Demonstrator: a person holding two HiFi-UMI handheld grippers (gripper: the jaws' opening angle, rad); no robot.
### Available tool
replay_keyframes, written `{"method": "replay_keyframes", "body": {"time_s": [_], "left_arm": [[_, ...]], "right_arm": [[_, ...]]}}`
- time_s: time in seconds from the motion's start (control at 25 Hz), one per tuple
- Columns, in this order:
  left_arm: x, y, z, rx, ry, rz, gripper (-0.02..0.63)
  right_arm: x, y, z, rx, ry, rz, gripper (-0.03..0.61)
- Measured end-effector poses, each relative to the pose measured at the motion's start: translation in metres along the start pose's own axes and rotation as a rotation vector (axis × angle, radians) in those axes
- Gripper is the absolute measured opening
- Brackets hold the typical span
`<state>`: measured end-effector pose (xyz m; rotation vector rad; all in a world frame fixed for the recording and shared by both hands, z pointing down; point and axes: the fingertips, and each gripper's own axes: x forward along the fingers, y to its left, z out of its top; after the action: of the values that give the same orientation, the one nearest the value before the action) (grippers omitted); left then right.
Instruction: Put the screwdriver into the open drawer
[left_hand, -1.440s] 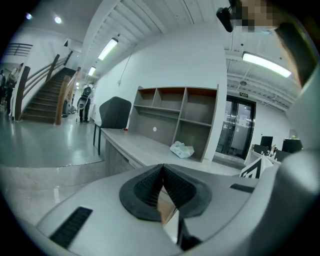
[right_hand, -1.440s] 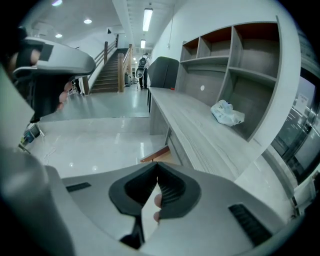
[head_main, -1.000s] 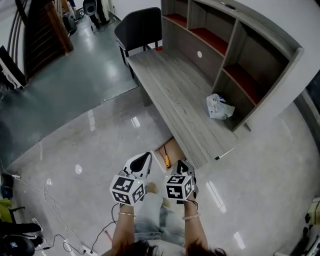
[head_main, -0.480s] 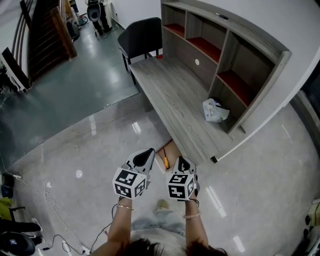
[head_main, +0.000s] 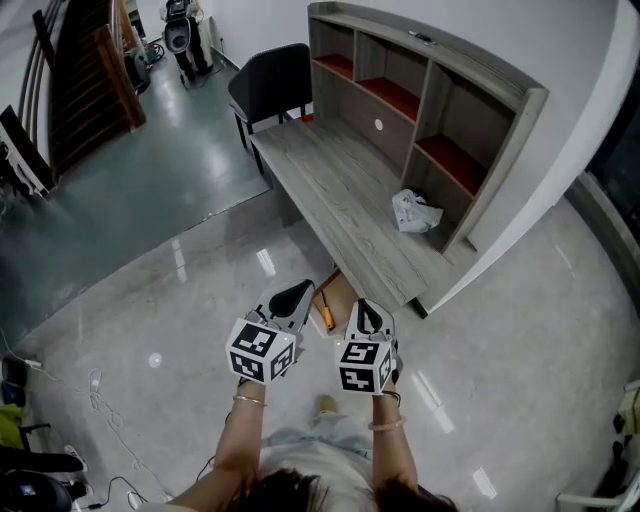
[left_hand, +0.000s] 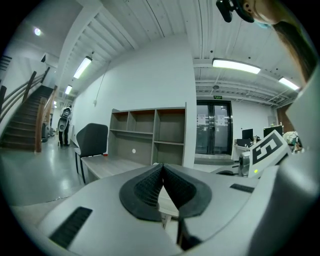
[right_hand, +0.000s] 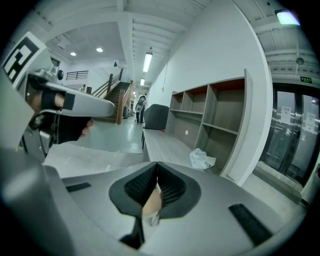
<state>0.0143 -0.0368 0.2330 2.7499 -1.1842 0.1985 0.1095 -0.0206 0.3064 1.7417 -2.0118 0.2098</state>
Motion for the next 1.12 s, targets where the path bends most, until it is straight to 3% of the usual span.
{"method": "replay_keyframes", "body": {"time_s": [0.36,1.12], "left_arm": [[-0.043,-0.029,-0.001,0.044,-0.007,-0.034,0.017],[-0.160,-0.066,0.001,0.016,-0.079,0.008,0.017]], "right_arm": [[-0.051,0.010,0.005,-0.010,-0.051,-0.040,0.028],[-0.162,0.066,0.012,-0.050,-0.125,-0.038,0.028]]}}
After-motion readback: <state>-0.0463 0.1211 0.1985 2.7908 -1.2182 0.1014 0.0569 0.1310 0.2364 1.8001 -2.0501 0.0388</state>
